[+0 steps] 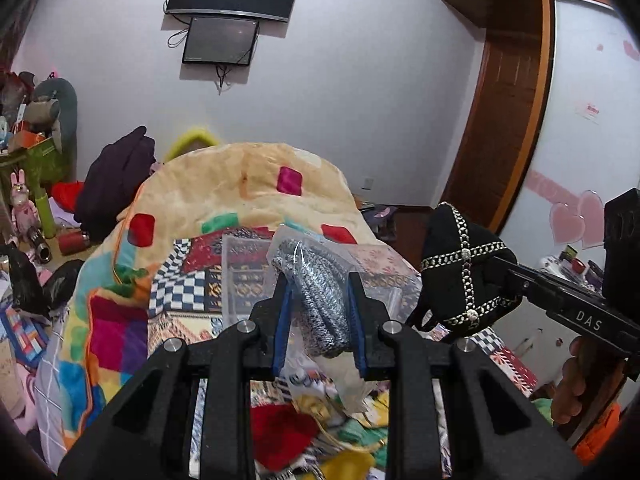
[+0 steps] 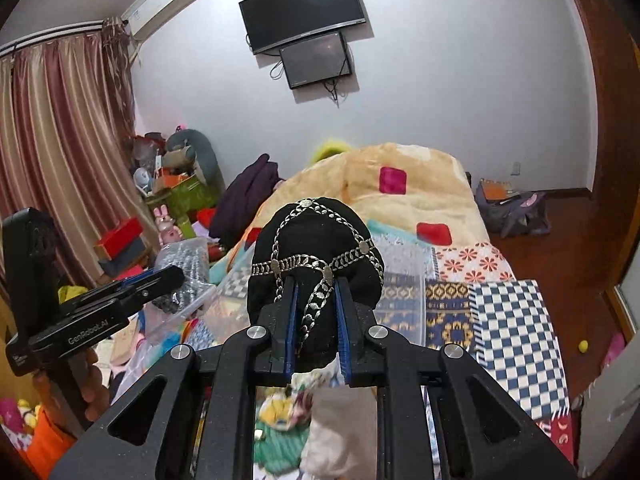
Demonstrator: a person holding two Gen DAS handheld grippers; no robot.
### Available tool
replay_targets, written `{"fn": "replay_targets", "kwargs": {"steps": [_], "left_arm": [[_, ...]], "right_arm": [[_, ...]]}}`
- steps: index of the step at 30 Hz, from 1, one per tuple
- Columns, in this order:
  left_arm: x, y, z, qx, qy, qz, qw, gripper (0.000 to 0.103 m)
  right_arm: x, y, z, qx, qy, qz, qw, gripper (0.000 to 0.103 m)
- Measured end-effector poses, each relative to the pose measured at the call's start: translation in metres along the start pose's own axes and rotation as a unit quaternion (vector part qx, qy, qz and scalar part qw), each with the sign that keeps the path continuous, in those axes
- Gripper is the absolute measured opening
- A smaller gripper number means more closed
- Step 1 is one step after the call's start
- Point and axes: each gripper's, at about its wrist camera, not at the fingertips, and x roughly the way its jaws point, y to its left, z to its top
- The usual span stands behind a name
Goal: Organize soft objects
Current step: 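Lower the hat into the box with the right tool while the left releases the mesh bag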
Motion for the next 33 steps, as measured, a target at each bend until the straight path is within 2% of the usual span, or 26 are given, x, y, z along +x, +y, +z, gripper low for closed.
{"fn": "replay_targets", "kwargs": {"steps": [9,20,25,29,33], "left_arm": [[0.055,0.013,0.007,0.003,0.049,0.012,0.9987,0.026],[0.123,0.017,-0.008,0.016,0.129,0.024,0.9913,0.026],[0.134,0.015,-0.014,0.025,0.145,0.023,0.9889,0.026],[0.133,0.009,-0.016,0.036,0.148,0.027,0.9879,0.026],[0.124,0.007,-0.015,0.036,0.139,0.027,0.9893,0.041]], "right_arm": [[0.039,-0.008,0.011,0.002,0.015,-0.029,0.999,0.015],[0.09,-0.025,-0.004,0.025,0.098,-0.041,0.994,0.015],[0.098,-0.021,-0.01,0.014,0.13,-0.041,0.991,0.016],[0.097,-0.018,-0.01,0.005,0.14,-0.044,0.989,0.02],[0.089,-0.014,-0.007,-0.002,0.132,-0.044,0.99,0.026]]}}
